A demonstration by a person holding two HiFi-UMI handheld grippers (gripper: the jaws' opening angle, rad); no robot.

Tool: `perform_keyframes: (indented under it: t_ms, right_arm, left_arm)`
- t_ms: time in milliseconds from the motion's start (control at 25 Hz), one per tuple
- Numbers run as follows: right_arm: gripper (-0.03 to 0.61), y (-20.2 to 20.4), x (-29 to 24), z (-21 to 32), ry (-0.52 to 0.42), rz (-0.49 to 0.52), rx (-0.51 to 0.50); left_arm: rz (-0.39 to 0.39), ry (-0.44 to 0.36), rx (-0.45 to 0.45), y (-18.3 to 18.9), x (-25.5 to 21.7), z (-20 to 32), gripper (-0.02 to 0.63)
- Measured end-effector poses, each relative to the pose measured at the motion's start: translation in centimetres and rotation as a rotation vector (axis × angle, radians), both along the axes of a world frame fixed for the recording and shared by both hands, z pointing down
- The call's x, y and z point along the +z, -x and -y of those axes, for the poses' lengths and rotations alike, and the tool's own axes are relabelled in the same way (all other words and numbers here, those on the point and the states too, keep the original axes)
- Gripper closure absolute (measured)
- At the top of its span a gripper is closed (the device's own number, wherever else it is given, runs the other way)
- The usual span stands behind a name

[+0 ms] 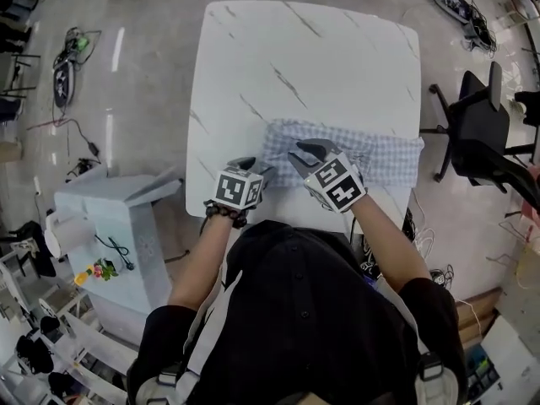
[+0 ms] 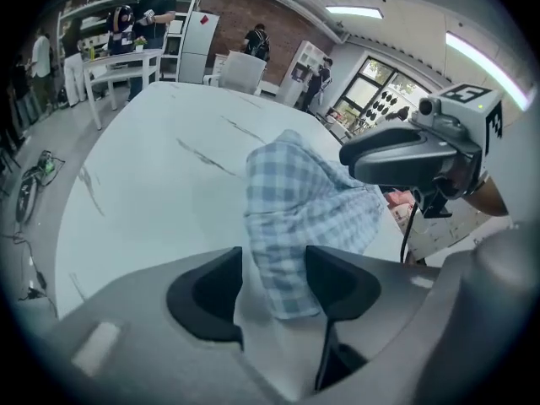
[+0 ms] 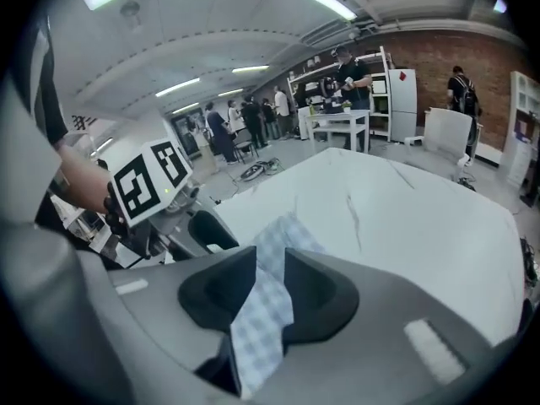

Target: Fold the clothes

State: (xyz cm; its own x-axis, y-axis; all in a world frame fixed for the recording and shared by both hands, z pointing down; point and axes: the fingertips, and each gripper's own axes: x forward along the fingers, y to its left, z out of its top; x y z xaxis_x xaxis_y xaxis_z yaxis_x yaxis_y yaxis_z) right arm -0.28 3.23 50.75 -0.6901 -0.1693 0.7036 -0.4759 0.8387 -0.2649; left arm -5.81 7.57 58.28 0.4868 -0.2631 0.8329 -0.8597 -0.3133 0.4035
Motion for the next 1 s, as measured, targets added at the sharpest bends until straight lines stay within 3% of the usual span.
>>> perform_keyframes:
  t_ms: [160, 440, 720, 1000]
  right_arm:
    - [0.474, 3.0, 2.0, 1.4, 0.024, -0.031, 0.002]
    - [0.486, 4.5, 6.0, 4.4, 0.033, -0.144, 0.034]
    - [0.489, 5.8, 8.2, 5.9, 0.041, -0.226, 0.039]
    - [0.491, 5.8, 8.9, 6.3, 0.031, -0.202, 0.085]
  left_arm:
    - [-0.029, 0.018, 0.007, -0.4, 0.4, -0.5, 0.368]
    - [-0.026, 0.026, 0.068, -0.8, 1.0, -1.3, 0.402]
    - [-0.078, 0.047, 0.046, -1.1, 1.5, -2.0, 0.468]
    - [-0.116, 0.087, -0.027, -0.7, 2.4, -1.9, 0.536]
